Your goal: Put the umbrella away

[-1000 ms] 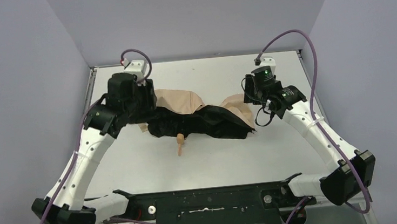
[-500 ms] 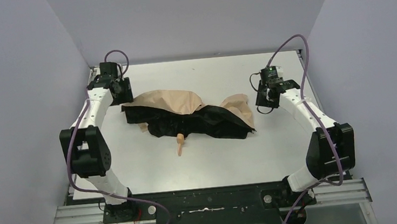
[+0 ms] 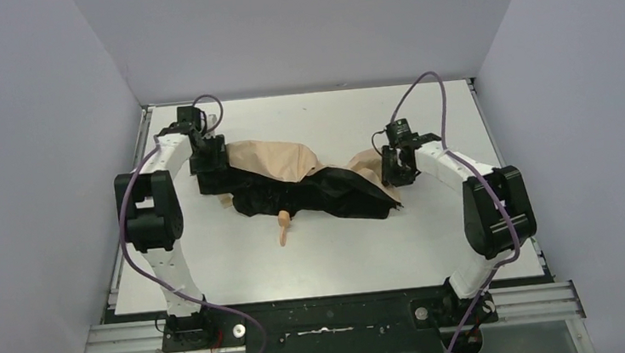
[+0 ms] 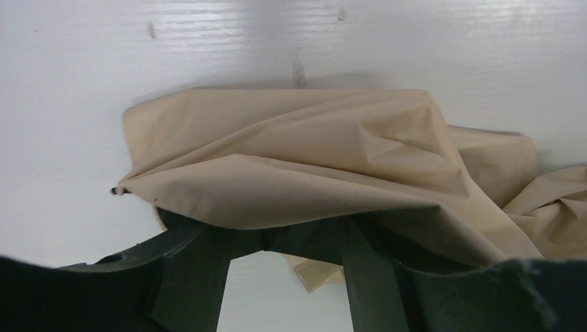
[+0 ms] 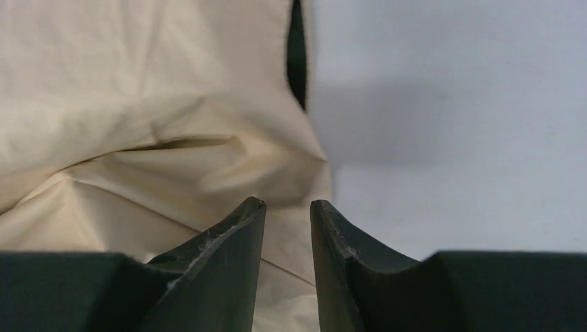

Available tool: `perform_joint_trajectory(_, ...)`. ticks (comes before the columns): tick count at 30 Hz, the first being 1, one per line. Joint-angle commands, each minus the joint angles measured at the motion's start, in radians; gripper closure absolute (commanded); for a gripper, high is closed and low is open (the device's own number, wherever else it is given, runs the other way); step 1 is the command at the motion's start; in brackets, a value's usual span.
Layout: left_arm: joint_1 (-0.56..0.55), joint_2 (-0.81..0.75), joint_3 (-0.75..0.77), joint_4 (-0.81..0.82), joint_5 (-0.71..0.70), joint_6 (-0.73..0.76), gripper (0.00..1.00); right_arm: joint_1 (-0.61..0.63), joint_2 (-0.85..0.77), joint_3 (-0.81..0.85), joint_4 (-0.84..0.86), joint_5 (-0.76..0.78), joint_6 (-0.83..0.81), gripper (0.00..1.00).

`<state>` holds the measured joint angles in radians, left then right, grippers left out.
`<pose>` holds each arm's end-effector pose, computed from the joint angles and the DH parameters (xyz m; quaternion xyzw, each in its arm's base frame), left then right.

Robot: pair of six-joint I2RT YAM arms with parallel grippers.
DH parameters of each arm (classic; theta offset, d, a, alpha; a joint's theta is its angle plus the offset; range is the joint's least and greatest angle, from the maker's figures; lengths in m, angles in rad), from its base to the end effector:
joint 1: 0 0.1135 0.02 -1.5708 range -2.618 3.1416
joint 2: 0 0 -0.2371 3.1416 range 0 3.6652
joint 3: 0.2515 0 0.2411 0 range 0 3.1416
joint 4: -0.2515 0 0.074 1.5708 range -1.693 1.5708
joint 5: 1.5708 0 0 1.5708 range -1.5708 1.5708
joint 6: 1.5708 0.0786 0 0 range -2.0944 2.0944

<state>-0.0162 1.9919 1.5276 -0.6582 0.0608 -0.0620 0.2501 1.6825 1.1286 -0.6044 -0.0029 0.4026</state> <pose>0.4185 -0.0116 0.1416 -0.0156 0.9744 -0.0383 0.2208 0.3272 0.0838 0.1375 0.0743 0.9760 0.0670 0.1935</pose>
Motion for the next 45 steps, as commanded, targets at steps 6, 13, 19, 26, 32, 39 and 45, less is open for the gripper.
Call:
perform_joint_trajectory(6, -0.159, 0.027, 0.019, 0.033, 0.100, 0.057, 0.48, 0.112, 0.058, 0.007, 0.124, -0.077, 0.022, 0.68)
perform_joint_trajectory(13, -0.231, 0.021, -0.073, 0.092, 0.166, -0.019, 0.48, 0.165, 0.093, -0.011, 0.187, -0.123, 0.071, 0.68)
perform_joint_trajectory(19, -0.319, -0.048, -0.182, 0.167, 0.203, -0.104, 0.48, 0.196, 0.079, -0.052, 0.270, -0.196, 0.188, 0.67)
perform_joint_trajectory(26, -0.472, -0.071, -0.256, 0.282, 0.279, -0.216, 0.48, 0.258, 0.060, -0.118, 0.442, -0.312, 0.381, 0.67)
perform_joint_trajectory(32, -0.578, -0.012, -0.178, 0.358, 0.387, -0.271, 0.48, 0.296, 0.010, -0.195, 0.711, -0.443, 0.588, 0.66)
perform_joint_trajectory(39, -0.599, 0.044, 0.037, 0.241, 0.417, -0.210, 0.50, 0.294, -0.125, -0.319, 0.864, -0.404, 0.756, 0.57)
perform_joint_trajectory(45, -0.550, -0.037, 0.020, 0.162, 0.301, -0.150, 0.38, 0.290, -0.322, -0.295, 0.371, -0.099, 0.491, 0.45)
